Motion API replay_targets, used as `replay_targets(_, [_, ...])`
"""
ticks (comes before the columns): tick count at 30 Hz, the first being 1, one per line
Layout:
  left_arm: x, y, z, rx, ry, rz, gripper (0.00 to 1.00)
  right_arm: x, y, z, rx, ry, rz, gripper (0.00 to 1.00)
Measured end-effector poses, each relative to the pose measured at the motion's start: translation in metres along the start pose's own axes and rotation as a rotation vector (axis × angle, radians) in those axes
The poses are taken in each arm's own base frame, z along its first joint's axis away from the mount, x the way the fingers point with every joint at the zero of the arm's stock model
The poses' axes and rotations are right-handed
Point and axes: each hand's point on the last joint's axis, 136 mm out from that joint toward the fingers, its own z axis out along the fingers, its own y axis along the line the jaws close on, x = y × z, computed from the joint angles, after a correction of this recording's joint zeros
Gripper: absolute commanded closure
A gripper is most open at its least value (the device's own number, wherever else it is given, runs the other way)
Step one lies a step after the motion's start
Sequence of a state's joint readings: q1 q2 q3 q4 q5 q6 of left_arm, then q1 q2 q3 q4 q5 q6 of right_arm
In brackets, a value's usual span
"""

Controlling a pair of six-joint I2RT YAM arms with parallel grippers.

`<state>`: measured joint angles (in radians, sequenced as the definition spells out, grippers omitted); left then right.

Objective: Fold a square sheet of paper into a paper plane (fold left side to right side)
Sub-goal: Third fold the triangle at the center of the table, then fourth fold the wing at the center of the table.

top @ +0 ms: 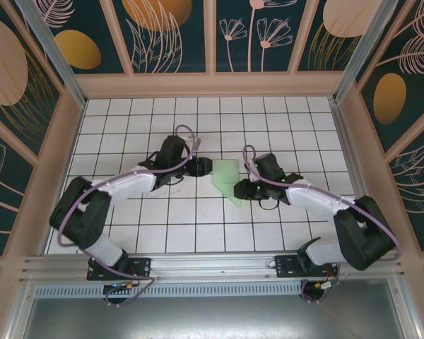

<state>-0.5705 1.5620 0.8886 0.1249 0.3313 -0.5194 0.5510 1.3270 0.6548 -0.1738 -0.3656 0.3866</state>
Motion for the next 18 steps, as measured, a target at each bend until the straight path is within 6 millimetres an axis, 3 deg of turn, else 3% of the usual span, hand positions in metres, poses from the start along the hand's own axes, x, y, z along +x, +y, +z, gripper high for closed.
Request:
replay_targets(3, [-0.02,-0.011,-0.02,0.025,-0.062,-0.008,0.31,-0.02,-0.001,-0.012,0.003,-0.079,-0.037,0.41])
replay_targets(7, [-0.023,-0.016,-0.027,0.046,-0.075,-0.067,0.27,-0.033,-0.005,-0.013,0.025,-0.128,-0.078,0.37])
replay_targets(11, [-0.006,-0.013,-0.021,0.087,-0.044,-0.178,0.33,-0.036,-0.01,-0.002,0.031,-0.126,-0.104,0.39])
replay_targets(18, [0.041,0.004,0.015,0.171,0.071,-0.392,0.43,-0.03,-0.026,0.018,0.073,-0.083,-0.096,0.48])
